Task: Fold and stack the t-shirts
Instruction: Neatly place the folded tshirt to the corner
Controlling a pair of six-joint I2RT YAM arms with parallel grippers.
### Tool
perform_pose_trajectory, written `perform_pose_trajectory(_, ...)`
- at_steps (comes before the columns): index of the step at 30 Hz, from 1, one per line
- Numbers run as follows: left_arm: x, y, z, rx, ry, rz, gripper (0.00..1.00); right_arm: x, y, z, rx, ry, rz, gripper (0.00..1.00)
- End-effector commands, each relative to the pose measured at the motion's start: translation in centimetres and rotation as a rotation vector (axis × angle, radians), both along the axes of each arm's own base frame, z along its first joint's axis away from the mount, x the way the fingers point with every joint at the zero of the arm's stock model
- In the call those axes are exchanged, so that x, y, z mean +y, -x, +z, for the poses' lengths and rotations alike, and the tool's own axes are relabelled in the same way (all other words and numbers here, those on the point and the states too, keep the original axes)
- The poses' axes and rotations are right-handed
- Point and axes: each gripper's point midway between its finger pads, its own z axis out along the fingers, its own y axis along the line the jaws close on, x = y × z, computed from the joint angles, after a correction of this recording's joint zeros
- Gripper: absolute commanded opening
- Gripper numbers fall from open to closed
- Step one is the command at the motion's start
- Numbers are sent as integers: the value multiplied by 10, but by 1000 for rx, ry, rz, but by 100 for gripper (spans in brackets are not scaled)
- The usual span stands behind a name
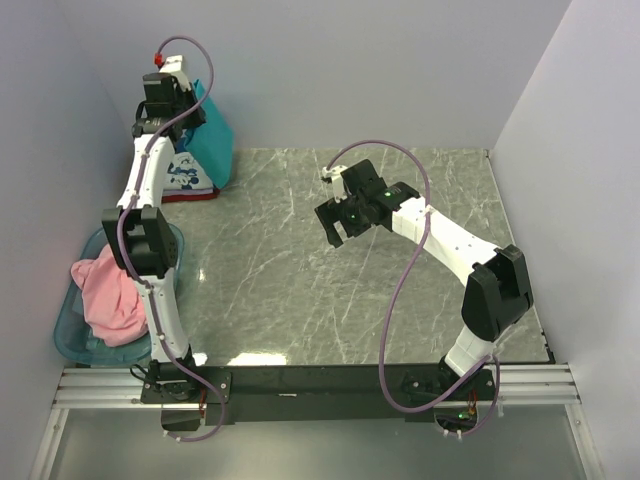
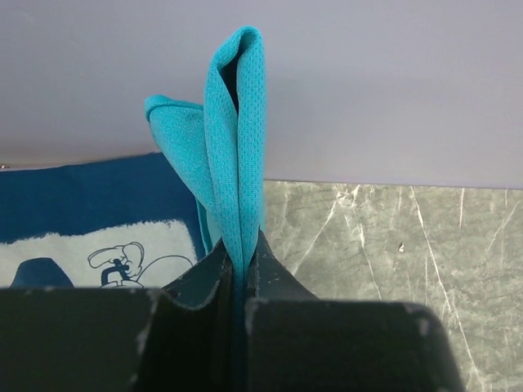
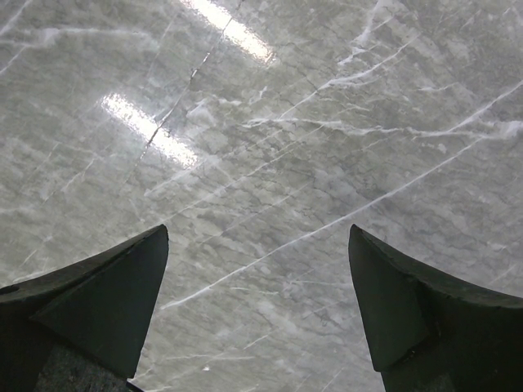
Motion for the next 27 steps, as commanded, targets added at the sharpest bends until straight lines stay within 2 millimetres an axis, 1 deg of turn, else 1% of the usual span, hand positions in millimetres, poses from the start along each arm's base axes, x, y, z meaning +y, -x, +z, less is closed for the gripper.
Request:
perform_pose_trajectory(1, 10, 4, 47, -103, -16, -11, 0, 5, -7, 18, -39, -30, 0, 97)
perform_pose_trajectory(2, 18, 3, 45, -99, -17, -4, 0, 5, -8, 19, -36, -31, 0, 97)
perform_pose_trajectory(3, 21, -1, 33, -77, -17, -3, 0, 6, -7, 18, -33, -32, 4, 97)
perform_pose_trajectory(6, 37, -3, 22, -65, -14, 9, 0, 8, -7, 17, -24, -33, 11, 97)
perform_pose_trajectory(8, 49, -4, 22, -73, -24, 15, 0, 8, -7, 16, -20, -33, 12, 97)
perform_pose_trajectory(9, 51, -6, 16, -62, -29, 11, 0, 9, -7, 16, -18, -33, 13, 97)
perform_pose_trajectory(11, 57, -6, 17, -63, -52, 5, 0, 9, -7, 16, -14, -36, 17, 97)
perform_pose_trajectory(12, 61, -7, 13, -57, -59, 4, 0, 10, -7, 15, -12, -36, 14, 97)
perform_pose_trajectory(14, 65, -8, 9, -56, -88, -6, 0, 11, -7, 15, -11, -38, 19, 97)
perform_pose_trajectory(16, 66, -8, -2, -43, -119, -25, 0, 11, -7, 13, -3, -38, 18, 97)
perform_pose_trajectory(18, 70, -9, -5, -45, -143, -28, 0, 11, -6, 13, -3, -36, 17, 98)
perform_pose_trajectory(19, 71, -8, -9, -37, -143, -28, 0, 11, -6, 13, -3, -35, 16, 98)
perform_pose_trajectory(20, 78, -9, -12, -41, -172, -37, 0, 10, -6, 13, -2, -34, 16, 98)
perform_pose_trajectory(22, 83, -11, -12, -48, -180, -53, 0, 9, -6, 12, -4, -31, 14, 98)
perform_pose_trajectory(23, 90, -12, -18, -41, -187, -51, 0, 9, -5, 12, -4, -29, 15, 98)
perform_pose_trajectory(24, 92, -13, -23, -27, -199, -59, 0, 9, -5, 11, -4, -31, 16, 98)
perform_pose_trajectory(25, 96, -14, -19, -36, -205, -55, 0, 9, -5, 10, -2, -29, 15, 98)
perform_pose_trajectory(26, 102, -16, -26, -25, -204, -56, 0, 8, -5, 10, -1, -28, 15, 98)
perform_pose_trajectory(27, 105, -17, -28, -25, -213, -58, 0, 8, -4, 9, 2, -29, 17, 98)
